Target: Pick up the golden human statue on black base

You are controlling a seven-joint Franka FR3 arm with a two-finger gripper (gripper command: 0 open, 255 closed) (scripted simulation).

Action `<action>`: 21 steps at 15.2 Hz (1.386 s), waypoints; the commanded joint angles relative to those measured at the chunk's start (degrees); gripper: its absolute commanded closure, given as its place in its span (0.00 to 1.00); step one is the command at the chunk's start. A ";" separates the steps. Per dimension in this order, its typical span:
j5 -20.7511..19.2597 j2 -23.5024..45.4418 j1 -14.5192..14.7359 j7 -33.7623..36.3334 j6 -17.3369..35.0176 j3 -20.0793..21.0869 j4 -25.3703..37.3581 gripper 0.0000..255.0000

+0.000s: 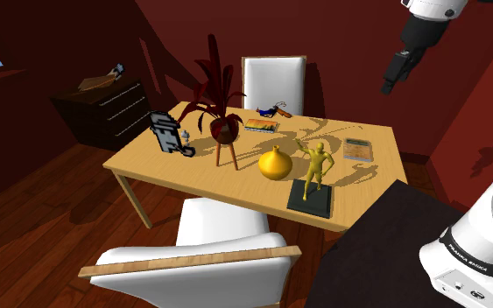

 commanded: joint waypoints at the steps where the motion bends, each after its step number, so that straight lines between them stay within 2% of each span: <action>1: 0.00 0.00 0.00 0.00 0.00 0.00 0.00 0.00; 11: -0.20 17.05 0.36 -0.52 17.12 -1.50 -3.55 0.00; 21: 0.82 38.87 0.94 -1.74 31.62 -2.70 0.26 0.00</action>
